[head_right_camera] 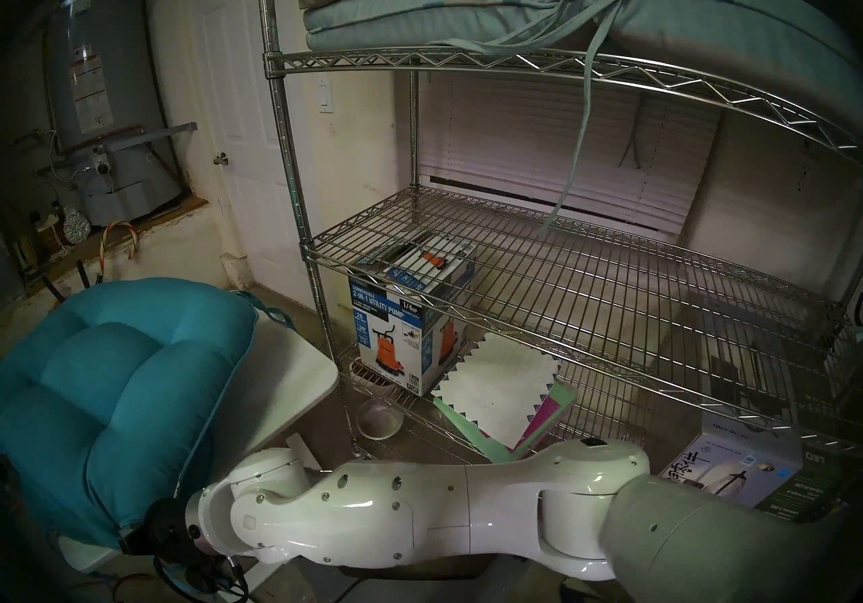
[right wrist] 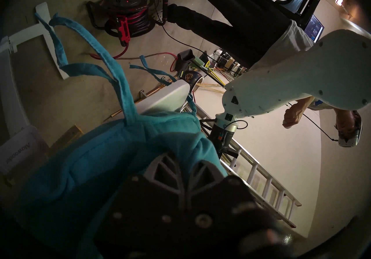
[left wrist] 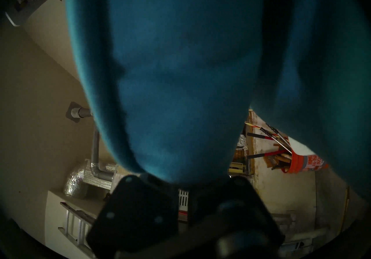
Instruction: Take cushion off the shelf
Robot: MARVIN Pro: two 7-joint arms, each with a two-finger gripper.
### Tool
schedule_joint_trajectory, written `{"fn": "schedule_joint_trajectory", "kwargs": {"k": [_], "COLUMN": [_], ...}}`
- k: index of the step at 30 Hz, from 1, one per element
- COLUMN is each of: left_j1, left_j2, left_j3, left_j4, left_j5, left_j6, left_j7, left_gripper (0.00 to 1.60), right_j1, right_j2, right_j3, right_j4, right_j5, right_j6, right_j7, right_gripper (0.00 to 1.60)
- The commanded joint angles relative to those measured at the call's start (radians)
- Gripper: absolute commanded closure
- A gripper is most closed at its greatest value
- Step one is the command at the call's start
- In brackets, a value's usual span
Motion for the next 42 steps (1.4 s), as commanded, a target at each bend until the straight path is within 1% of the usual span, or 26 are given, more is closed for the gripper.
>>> {"fn": "schedule_joint_trajectory", "kwargs": {"k": [1, 16, 17, 19, 41, 42], "left_j1": [-0.004, -0.030, -0.033, -0.034, -0.049, -0.049], "left_j2": [-0.006, -0.002, 0.000, 0.000, 0.027, 0.029], "left_j3": [0.009, 0.021, 0.023, 0.023, 0.045, 0.047], "left_j4": [0.012, 0.050, 0.055, 0.057, 0.095, 0.097], "left_j5": [-0.003, -0.018, -0.019, -0.020, -0.036, -0.037], "left_j6": [-0.008, -0.008, -0.008, -0.008, -0.008, -0.008], "left_j7": [0.015, 0.028, 0.028, 0.027, 0.026, 0.026], "left_gripper": [1.60, 1.60, 1.60, 1.60, 1.60, 1.60], "right_j1": [0.018, 0.070, 0.082, 0.080, 0.150, 0.158], "right_j2": [-0.060, -0.086, -0.089, -0.092, -0.147, -0.152], "right_j3": [-0.042, -0.100, -0.107, -0.111, -0.194, -0.201], "right_j4": [-0.001, 0.009, 0.011, 0.011, 0.022, 0.024], "right_j5": [0.038, 0.103, 0.114, 0.116, 0.218, 0.229], "right_j6": [0.033, 0.101, 0.110, 0.114, 0.218, 0.227], "right_j7": [0.005, 0.013, 0.015, 0.018, 0.069, 0.073], "right_gripper": [1.60, 1.60, 1.60, 1.60, 1.60, 0.53]}}
